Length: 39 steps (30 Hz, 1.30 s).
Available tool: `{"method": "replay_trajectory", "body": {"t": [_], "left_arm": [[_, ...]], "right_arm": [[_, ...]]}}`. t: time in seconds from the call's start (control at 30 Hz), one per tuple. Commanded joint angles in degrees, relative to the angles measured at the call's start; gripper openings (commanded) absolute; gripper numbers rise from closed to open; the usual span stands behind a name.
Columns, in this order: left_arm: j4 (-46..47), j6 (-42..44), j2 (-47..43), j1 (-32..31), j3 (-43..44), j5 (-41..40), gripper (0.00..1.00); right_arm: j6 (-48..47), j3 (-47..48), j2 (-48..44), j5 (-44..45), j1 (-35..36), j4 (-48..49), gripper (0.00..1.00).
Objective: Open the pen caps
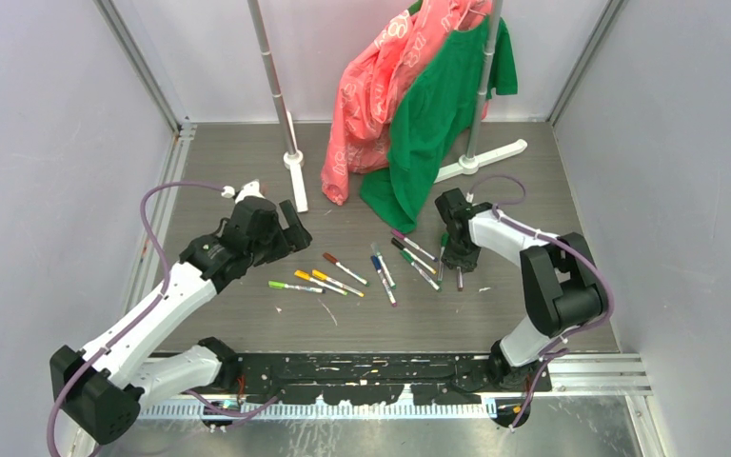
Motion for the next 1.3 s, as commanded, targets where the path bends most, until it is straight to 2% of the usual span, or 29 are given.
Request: {"method": "replay_trajectory", "body": {"t": [0.0,0.23,0.3,0.4,0.47,0.9,1.27], "left_arm": [[-0.8,0.6,-3.0,-0.2,2.6,0.5,0.86],[-1.8,0.8,-3.4,-0.2,3.2,1.4,0.86],[-1.5,0.7,-3.3,-0.2,3.0,1.6,0.86],[-1.0,0.6,-2.9,-0.2,2.7,2.1,0.86],[-1.0,0.6,-2.6,-0.2,2.7,2.4,0.86],[4.4,1.4,0.3,-0.2,3.4,7.6,0.88],[16.2,-0.6,5.1,0.2,2.8,19.8,0.91]], "right_arm": [[3.2,-5.6,2.3,-3.9,0.2,-2.1,0.36],[4.9,-8.0,0.0,-4.1,0.4,-1.4,0.25],[5.1,-8.6,-0.8,-4.2,0.5,-1.3,0.19],[5.2,-9.1,-1.6,-4.6,0.8,-1.2,0.06],[5.5,-9.0,-2.7,-4.3,1.2,-1.6,0.02],[1.7,-2.5,-14.8,-0.4,6.5,-11.1,0.01],[-2.4,1.6,-25.5,-8.9,14.4,-13.6,0.01]]}}
